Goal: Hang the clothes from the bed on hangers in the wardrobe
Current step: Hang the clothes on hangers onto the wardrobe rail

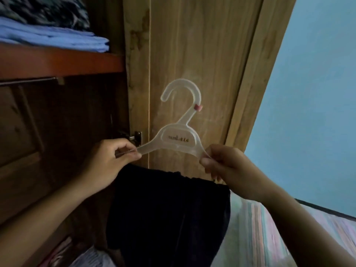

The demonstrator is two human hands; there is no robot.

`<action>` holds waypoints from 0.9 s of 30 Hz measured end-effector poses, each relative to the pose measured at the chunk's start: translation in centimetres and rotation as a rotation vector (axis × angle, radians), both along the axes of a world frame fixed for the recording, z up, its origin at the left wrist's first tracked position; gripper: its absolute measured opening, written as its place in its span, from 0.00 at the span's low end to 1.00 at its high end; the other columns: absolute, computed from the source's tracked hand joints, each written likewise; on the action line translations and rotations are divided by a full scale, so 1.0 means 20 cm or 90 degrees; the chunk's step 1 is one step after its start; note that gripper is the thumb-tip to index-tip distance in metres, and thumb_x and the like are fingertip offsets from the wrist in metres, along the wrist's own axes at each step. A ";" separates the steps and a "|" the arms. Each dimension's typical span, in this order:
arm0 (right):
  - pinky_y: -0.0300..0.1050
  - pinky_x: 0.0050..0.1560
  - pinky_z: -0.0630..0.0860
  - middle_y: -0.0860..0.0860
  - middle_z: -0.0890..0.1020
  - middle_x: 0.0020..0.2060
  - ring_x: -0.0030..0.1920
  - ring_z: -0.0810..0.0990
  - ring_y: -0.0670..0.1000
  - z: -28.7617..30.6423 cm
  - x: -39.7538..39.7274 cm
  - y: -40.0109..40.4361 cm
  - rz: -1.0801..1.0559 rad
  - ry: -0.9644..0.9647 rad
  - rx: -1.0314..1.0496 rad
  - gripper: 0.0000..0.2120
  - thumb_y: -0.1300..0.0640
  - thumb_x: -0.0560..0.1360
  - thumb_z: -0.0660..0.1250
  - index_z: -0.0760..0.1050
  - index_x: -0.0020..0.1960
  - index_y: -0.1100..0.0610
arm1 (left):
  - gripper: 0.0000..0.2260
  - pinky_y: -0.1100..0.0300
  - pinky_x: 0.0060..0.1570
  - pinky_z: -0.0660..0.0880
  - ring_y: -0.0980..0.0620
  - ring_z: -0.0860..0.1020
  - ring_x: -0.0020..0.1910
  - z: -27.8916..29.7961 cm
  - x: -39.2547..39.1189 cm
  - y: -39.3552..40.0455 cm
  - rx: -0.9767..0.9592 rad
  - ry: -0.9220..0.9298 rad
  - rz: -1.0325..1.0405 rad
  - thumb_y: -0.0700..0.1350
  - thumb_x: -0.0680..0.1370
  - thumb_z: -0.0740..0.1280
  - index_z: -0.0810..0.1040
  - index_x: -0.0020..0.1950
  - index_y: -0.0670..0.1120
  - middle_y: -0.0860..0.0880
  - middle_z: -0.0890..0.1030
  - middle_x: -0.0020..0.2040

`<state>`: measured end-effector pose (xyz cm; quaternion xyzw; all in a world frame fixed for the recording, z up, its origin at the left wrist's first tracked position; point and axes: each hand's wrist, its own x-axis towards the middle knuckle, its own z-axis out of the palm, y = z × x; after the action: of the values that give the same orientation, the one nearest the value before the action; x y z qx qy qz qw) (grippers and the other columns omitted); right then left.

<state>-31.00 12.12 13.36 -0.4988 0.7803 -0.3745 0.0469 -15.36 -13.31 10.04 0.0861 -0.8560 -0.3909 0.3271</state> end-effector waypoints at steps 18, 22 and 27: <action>0.37 0.28 0.69 0.47 0.76 0.24 0.23 0.73 0.42 -0.22 -0.03 -1.05 0.164 -0.251 0.009 0.14 0.54 0.80 0.67 0.75 0.37 0.56 | 0.11 0.57 0.58 0.71 0.53 0.76 0.59 -0.09 0.22 -0.51 -0.053 -0.138 0.388 0.40 0.81 0.64 0.79 0.61 0.47 0.51 0.80 0.57; 0.47 0.33 0.74 0.50 0.79 0.28 0.28 0.78 0.46 -0.27 0.03 -1.29 0.172 -0.218 0.025 0.14 0.50 0.80 0.66 0.77 0.37 0.54 | 0.16 0.54 0.60 0.71 0.49 0.75 0.60 -0.02 0.31 -0.55 -0.174 -0.217 0.499 0.45 0.81 0.63 0.73 0.70 0.49 0.47 0.78 0.63; 0.53 0.46 0.80 0.55 0.81 0.38 0.40 0.81 0.57 -0.38 0.11 -1.64 0.131 -0.247 -0.007 0.16 0.46 0.78 0.67 0.75 0.34 0.52 | 0.25 0.49 0.75 0.54 0.45 0.55 0.78 0.04 0.41 -0.70 -0.460 -0.359 0.602 0.50 0.80 0.64 0.67 0.75 0.43 0.42 0.62 0.77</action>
<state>-28.71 -20.59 5.86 -0.4949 0.6994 -0.4609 0.2311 -7.19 -27.41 10.89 0.4369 -0.8563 0.1442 0.2349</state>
